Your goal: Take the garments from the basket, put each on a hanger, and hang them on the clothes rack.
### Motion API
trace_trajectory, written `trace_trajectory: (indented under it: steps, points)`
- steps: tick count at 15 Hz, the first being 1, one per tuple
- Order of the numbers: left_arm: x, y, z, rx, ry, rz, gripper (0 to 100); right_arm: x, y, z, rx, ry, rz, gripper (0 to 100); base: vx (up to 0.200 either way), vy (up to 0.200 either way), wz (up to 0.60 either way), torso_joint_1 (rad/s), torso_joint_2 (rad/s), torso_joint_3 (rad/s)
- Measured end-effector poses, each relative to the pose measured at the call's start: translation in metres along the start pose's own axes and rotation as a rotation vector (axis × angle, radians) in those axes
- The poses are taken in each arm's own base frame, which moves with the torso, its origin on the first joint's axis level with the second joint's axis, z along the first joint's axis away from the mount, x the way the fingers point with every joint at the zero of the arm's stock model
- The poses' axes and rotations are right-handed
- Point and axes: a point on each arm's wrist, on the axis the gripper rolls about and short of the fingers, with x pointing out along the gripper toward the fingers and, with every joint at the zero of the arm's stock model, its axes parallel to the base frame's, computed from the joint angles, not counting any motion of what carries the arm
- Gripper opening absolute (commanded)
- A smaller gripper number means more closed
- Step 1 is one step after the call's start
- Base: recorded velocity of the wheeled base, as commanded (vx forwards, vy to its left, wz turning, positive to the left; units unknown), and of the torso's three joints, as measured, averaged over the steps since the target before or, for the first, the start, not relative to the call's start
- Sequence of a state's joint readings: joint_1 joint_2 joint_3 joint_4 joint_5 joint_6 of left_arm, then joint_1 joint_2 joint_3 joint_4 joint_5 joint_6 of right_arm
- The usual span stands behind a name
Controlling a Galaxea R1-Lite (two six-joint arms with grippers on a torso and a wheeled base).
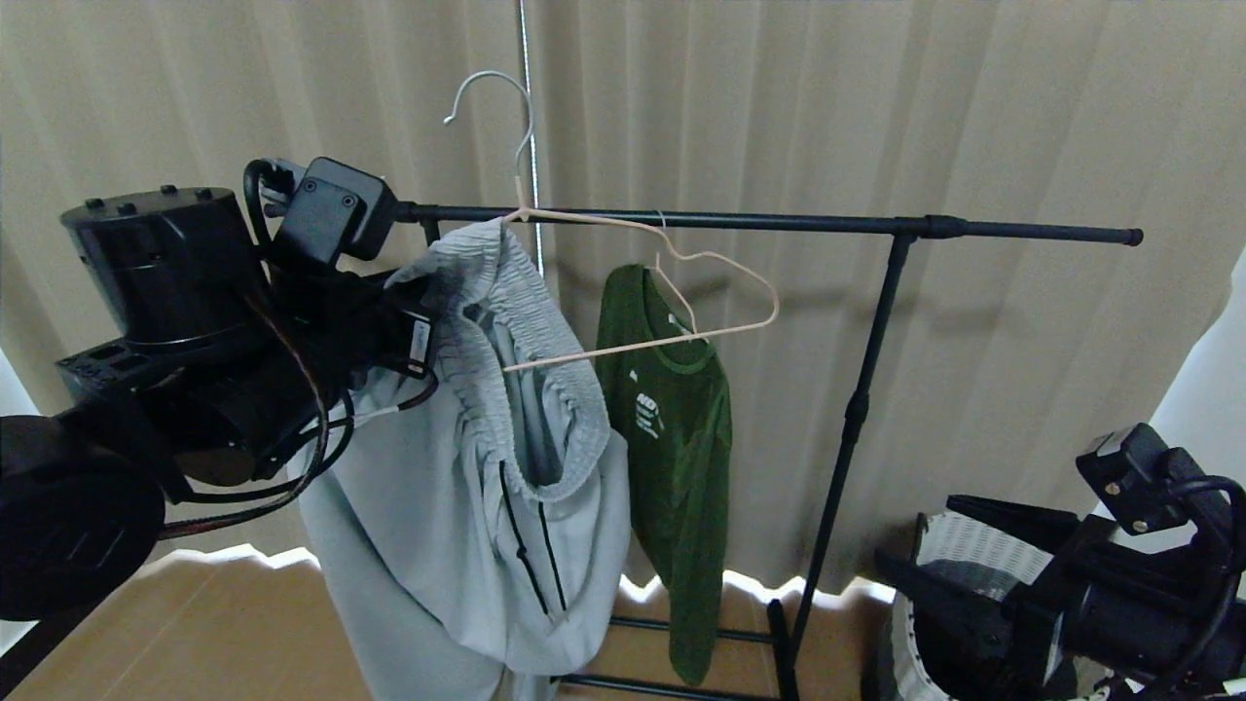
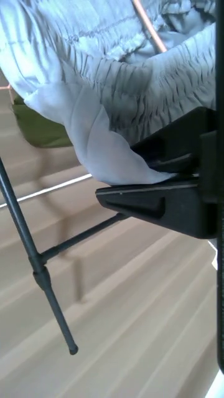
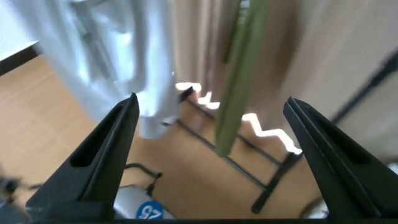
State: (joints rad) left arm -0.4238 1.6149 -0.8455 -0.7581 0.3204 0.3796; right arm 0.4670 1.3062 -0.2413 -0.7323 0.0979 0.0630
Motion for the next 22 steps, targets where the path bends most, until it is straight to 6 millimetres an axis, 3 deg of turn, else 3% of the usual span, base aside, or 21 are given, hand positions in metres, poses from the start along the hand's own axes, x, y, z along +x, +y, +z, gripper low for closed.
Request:
trace_trajectory:
  steps: [4, 6, 11, 15, 22]
  points:
    - [-0.009, 0.000, 0.000, 0.022, 0.038, -0.163, 0, 0.003, 0.020, -0.003, 0.032, 0.024, 0.096, 100, 0.000, 0.000, 0.00, 0.000, 0.00, 0.000]
    - [-0.010, 0.002, 0.006, -0.003, 0.029, -0.183, 0, 0.011, 0.031, 0.007, 0.033, 0.006, 0.123, 100, 0.000, 0.000, 0.00, 0.000, 0.00, 0.000]
    - [-0.012, -0.016, 0.009, -0.088, 0.053, -0.178, 0, 0.052, 0.055, 0.030, 0.016, -0.061, 0.116, 100, 0.000, 0.000, 0.00, 0.000, 0.00, 0.000]
    - [-0.011, -0.024, 0.018, -0.100, 0.025, -0.197, 0, 0.099, 0.072, 0.032, 0.018, -0.120, 0.069, 100, 0.000, 0.000, 0.00, 0.000, 0.00, 0.000]
    - [-0.015, -0.037, 0.028, -0.127, -0.007, -0.235, 0, 0.133, 0.083, 0.028, 0.018, -0.105, 0.017, 100, 0.000, 0.000, 0.00, 0.000, 0.00, 0.000]
